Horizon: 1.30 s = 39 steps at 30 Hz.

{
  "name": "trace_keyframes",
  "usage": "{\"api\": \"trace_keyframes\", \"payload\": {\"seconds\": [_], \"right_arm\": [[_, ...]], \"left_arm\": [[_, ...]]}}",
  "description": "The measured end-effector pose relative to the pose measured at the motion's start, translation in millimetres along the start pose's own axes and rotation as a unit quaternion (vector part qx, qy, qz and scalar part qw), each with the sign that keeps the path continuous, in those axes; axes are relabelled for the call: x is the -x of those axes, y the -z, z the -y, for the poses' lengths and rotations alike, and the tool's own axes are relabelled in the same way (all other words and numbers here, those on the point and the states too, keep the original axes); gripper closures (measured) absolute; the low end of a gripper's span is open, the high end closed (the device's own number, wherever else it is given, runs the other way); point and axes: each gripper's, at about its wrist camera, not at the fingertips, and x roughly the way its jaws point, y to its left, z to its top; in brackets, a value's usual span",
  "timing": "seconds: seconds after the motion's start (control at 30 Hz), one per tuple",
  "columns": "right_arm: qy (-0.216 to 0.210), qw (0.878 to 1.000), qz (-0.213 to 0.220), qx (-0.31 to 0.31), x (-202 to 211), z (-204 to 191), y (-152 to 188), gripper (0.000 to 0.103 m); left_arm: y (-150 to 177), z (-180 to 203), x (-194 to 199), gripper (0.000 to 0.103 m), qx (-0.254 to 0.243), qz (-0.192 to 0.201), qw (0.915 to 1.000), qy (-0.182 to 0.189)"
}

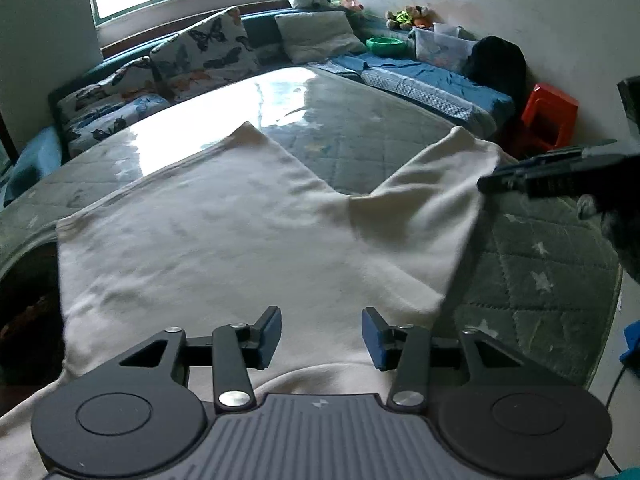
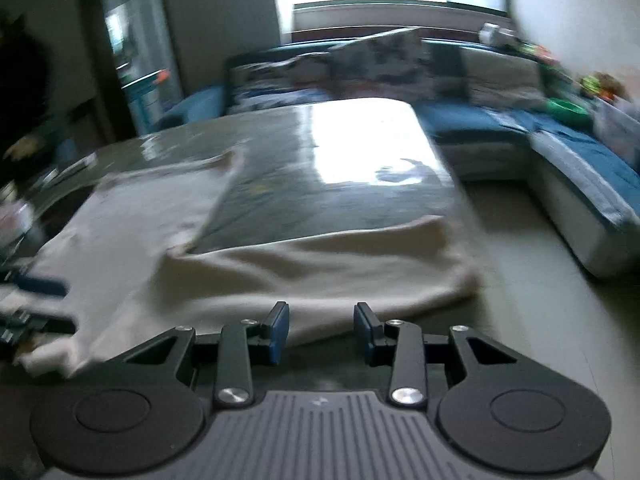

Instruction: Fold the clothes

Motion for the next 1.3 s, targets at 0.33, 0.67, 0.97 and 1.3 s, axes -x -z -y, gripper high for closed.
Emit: {"api": "trace_keyframes", "payload": {"seconds": [0.33,0.67,0.97,1.3], "right_arm": [[0.047,0.993,0.012,-0.110,-13,55,0,0.068],[0.091,0.990,0.027,-0.102,-23,50,0,0.090],[0.080,0.989,0.046,-0.115,-14,60,1,0.101],[0.027,0.986,0.108,-0.121,38,54,-21,0.102]], "left_arm": [[-5,14,-10,0.051,-0.009,-0.008,0.9999,0.007],[-4,17,-15,0.049,-0.009,-0.015,0.9998,0.004],[-4,13,-13,0.045,-0.002,-0.014,0.9999,-0.001],[0,-3,-7,0.039,0.014,-0.008,0.9997,-0.016]]}}
